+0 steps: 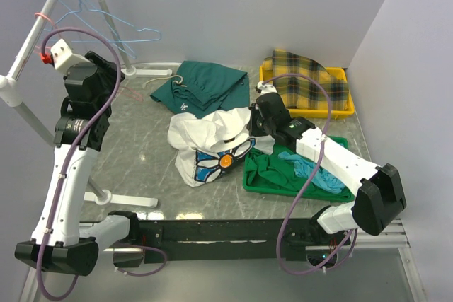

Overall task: Place the t-shirt on the hanger
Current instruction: Pick up the hanger from the clothesline.

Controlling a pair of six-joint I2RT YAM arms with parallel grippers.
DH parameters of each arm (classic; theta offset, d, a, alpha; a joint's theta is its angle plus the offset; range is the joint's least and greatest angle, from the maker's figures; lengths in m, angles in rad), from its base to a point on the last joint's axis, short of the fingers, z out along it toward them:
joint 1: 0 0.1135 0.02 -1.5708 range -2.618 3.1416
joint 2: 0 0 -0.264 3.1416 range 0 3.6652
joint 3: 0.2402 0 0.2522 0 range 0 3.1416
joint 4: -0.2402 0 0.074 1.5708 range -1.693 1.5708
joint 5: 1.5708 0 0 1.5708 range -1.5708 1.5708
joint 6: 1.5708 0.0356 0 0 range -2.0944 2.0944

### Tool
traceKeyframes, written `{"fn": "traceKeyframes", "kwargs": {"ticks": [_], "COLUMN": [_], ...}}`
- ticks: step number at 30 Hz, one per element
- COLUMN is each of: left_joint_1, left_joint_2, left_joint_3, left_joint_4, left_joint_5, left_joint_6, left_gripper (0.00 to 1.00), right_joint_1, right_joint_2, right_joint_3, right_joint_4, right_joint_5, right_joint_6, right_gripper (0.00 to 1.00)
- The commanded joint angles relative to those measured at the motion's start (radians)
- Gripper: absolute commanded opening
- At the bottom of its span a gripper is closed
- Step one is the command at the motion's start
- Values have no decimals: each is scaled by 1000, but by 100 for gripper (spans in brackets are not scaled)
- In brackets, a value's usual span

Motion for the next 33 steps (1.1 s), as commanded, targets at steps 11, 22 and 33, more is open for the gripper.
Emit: {"fn": "traceKeyframes", "kwargs": {"ticks": [11,22,33], "left_joint_1": [4,3,-20], "left_joint_2": [-2,9,-28], "left_joint_3": [-6,75,71], "left_joint_4": [134,120,73], "left_joint_5": [76,139,141], "left_joint_6": [23,46,6], "left_gripper": [28,16,7], "right_joint_1": [7,7,10], "right_joint_2": [-16,-5,4], "right_joint_3": [64,67,67], "right_joint_4": [-16,-10,-2], "right_joint_5": [13,8,0], "right_joint_6": [-15,-14,-11], "right_gripper": [0,0,0]}}
